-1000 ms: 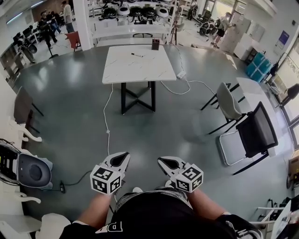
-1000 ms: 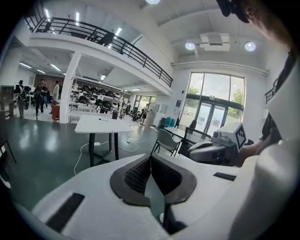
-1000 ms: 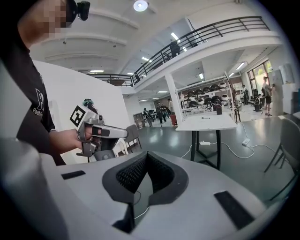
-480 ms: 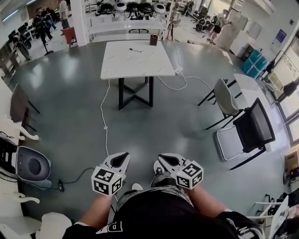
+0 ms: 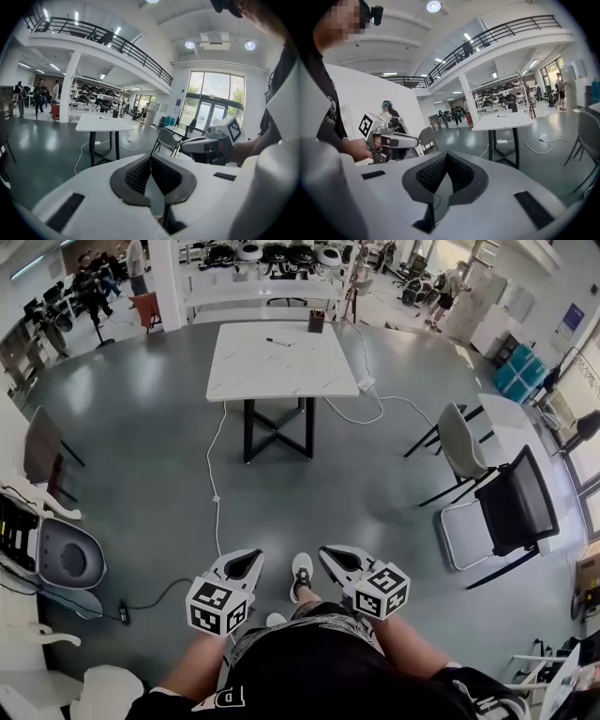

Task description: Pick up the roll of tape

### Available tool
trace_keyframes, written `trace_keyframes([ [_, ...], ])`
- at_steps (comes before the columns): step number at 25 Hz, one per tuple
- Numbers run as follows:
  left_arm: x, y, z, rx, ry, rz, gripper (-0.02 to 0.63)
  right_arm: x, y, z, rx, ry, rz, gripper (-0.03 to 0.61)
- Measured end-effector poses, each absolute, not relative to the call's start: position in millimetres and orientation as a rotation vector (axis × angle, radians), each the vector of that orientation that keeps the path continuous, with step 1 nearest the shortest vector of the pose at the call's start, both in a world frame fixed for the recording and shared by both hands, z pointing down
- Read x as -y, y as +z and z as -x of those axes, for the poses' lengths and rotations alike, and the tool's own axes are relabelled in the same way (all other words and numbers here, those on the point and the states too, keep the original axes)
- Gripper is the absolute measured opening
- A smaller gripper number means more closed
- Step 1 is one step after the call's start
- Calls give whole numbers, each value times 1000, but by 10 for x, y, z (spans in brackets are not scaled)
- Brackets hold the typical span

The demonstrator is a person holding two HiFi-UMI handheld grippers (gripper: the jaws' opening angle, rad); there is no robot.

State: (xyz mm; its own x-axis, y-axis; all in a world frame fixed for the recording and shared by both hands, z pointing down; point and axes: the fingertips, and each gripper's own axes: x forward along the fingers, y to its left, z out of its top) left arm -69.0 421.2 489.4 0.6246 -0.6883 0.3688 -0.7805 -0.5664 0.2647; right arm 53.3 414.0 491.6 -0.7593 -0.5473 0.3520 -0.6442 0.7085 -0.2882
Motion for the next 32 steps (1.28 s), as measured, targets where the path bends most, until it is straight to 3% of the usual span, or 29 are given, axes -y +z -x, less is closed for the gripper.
trace_keyframes([
  [17, -3041, 4847, 709, 1187, 359, -2429, 18, -2879, 4893, -428, 2709, 599, -896, 3],
  [32, -1779, 4628, 263, 1188, 375, -2453, 18, -1650, 4687, -889, 2740, 578, -922, 3],
])
